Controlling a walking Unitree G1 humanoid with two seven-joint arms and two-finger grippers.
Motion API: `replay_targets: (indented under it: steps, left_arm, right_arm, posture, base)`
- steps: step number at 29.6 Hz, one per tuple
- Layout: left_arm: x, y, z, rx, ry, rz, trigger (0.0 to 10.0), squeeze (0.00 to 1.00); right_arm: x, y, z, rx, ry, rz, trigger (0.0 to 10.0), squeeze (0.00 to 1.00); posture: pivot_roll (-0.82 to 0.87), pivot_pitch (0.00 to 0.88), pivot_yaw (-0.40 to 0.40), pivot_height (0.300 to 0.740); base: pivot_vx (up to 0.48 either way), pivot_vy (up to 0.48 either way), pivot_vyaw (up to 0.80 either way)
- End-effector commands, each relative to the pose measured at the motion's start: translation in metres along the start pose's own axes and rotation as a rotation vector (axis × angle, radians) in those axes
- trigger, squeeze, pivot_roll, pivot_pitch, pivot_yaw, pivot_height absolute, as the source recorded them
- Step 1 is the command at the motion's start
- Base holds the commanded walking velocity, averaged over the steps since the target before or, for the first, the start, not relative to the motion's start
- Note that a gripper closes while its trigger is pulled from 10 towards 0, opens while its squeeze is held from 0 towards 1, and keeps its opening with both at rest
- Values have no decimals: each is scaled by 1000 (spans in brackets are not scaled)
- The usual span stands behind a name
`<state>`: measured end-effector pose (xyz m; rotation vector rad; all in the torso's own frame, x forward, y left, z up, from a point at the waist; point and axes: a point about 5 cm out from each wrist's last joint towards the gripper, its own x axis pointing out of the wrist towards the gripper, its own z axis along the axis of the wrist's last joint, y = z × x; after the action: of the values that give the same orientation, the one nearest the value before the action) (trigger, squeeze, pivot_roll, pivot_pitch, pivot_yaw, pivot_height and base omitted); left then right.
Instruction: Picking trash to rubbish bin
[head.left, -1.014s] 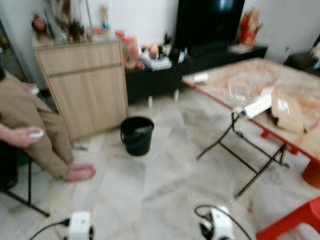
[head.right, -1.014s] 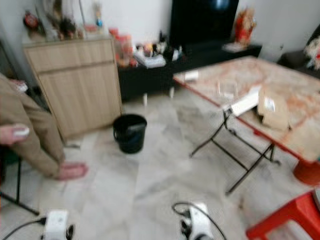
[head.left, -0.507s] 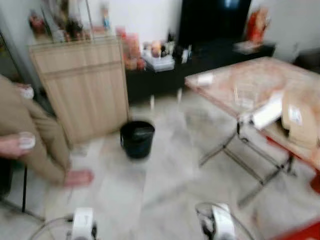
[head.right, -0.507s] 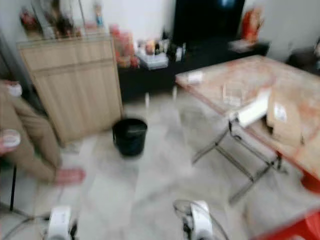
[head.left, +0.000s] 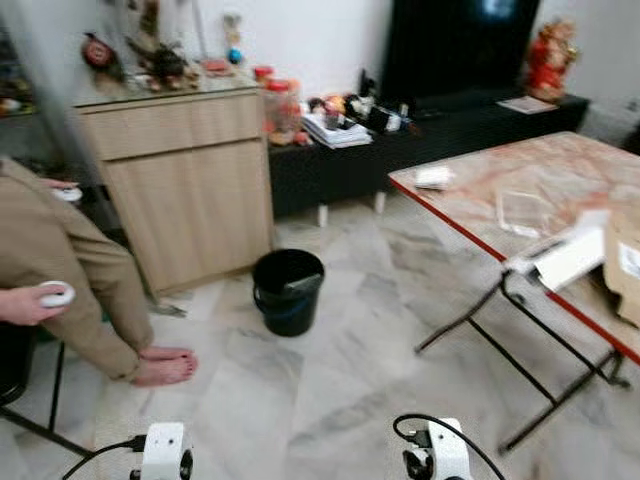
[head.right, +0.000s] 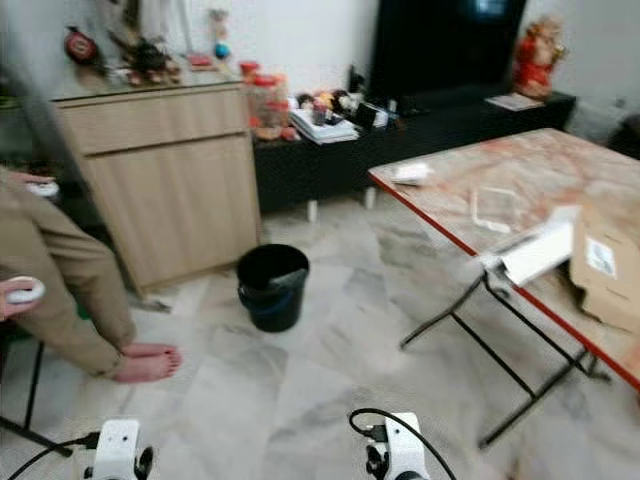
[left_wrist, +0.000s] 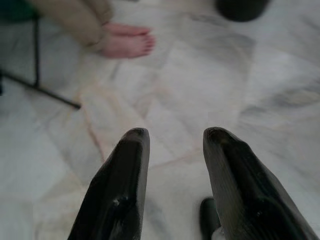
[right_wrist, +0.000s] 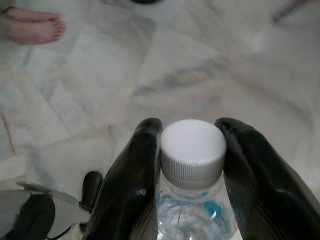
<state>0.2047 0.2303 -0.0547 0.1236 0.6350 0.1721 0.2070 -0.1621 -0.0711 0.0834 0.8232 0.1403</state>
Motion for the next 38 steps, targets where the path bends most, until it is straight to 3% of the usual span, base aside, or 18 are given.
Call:
replay_targets:
  steps: [1, 15, 26, 38]
  left_arm:
    - [-1, 7, -4, 7, 19, 18, 10000, 0]
    - [-2, 7, -6, 3, 23, 20, 10000, 0]
    - [-2, 7, -5, 0, 23, 20, 10000, 0]
    - [-2, 6, -6, -3, 25, 21, 10000, 0]
  right_arm:
    - [4, 11, 11, -1, -35, 28, 10000, 0]
    - [4, 9, 9, -9, -27, 17, 10000, 0]
    - [4, 9, 11, 38, -40, 14, 10000, 0]
    - [5, 11, 11, 27, -39, 27, 10000, 0]
  posture:
    - [68, 28, -59, 740]
    - [68, 48, -61, 740]
    - [68, 50, -61, 740]
    - [71, 52, -64, 740]
  base:
    - [352, 0, 469]
    - [352, 0, 243]
    - [352, 0, 0]
    - [352, 0, -138]
